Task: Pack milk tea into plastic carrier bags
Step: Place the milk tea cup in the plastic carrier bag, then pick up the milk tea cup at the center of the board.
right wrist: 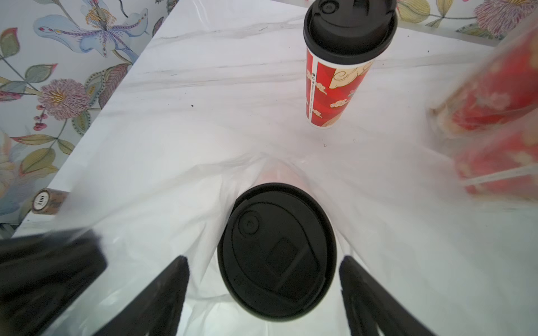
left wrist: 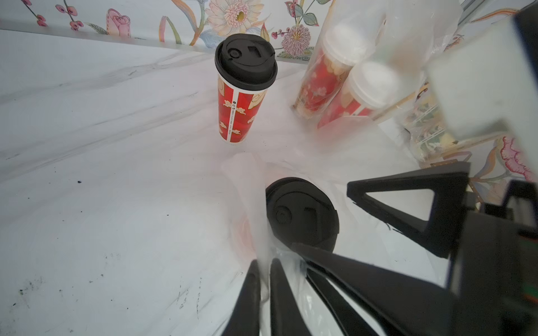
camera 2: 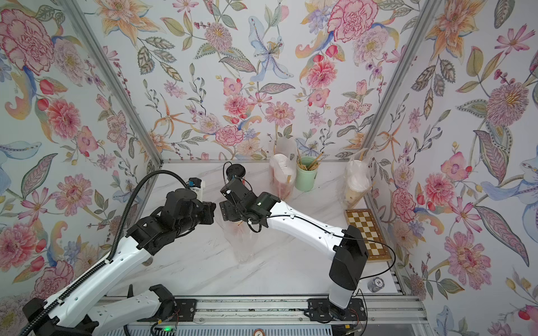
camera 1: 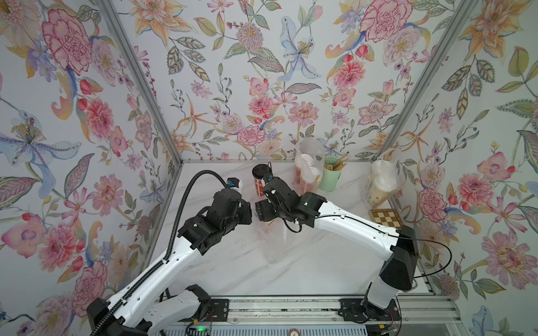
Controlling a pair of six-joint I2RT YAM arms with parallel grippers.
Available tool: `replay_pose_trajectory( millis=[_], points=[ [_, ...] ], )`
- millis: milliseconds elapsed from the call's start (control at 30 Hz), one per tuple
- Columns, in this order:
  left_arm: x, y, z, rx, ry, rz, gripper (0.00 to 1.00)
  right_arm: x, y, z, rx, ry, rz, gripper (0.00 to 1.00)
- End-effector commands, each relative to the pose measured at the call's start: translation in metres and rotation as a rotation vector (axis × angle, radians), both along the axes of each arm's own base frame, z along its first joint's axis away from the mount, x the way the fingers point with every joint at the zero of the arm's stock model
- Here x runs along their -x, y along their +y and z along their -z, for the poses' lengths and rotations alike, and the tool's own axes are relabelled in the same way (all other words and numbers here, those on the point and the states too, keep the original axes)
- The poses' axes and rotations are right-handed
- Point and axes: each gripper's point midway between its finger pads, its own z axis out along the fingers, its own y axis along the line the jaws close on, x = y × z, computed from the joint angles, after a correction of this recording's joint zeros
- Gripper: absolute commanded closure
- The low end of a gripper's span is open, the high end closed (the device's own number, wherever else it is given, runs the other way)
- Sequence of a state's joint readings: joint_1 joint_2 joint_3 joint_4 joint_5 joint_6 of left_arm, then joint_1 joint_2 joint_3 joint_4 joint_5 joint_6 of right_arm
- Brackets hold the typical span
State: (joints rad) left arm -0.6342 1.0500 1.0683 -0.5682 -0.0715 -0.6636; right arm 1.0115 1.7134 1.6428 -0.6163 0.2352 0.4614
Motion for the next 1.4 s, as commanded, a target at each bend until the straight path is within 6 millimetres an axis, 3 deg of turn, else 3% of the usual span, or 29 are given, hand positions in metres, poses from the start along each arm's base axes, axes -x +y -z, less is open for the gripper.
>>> replay_pose_trajectory(
  millis=[0,100,300,567,733,1067,1233,1367],
  points=[
    [-0.003,0.011,-0.012,-0.046,-0.022,-0.015,0.87,0.006,-0.010,-0.048,-0.090,-0.030,-0.010,0.17],
    [-0.002,0.011,-0.014,-0.046,-0.020,-0.004,0.76,0.002,-0.016,-0.064,-0.105,-0.063,-0.017,0.18],
    [0.013,-0.004,-0.019,0.035,0.009,0.084,0.54,-0.023,-0.033,-0.073,-0.104,-0.090,-0.001,0.18],
    [0.035,-0.008,0.002,0.099,0.100,0.126,0.48,-0.080,-0.035,-0.061,-0.078,-0.094,-0.012,0.20],
    [0.041,-0.012,0.010,0.179,0.108,0.122,0.51,-0.122,-0.021,-0.050,-0.053,-0.135,-0.033,0.22],
    [0.041,-0.006,0.032,0.163,0.133,0.081,0.72,-0.192,0.015,-0.015,-0.022,-0.183,-0.086,0.23],
    [0.041,0.001,0.039,0.140,0.145,0.052,0.81,-0.211,0.024,-0.002,-0.019,-0.200,-0.094,0.20],
    [0.042,0.003,0.040,0.133,0.145,0.042,0.82,-0.217,0.031,0.008,0.002,-0.220,-0.121,0.19]
  ],
)
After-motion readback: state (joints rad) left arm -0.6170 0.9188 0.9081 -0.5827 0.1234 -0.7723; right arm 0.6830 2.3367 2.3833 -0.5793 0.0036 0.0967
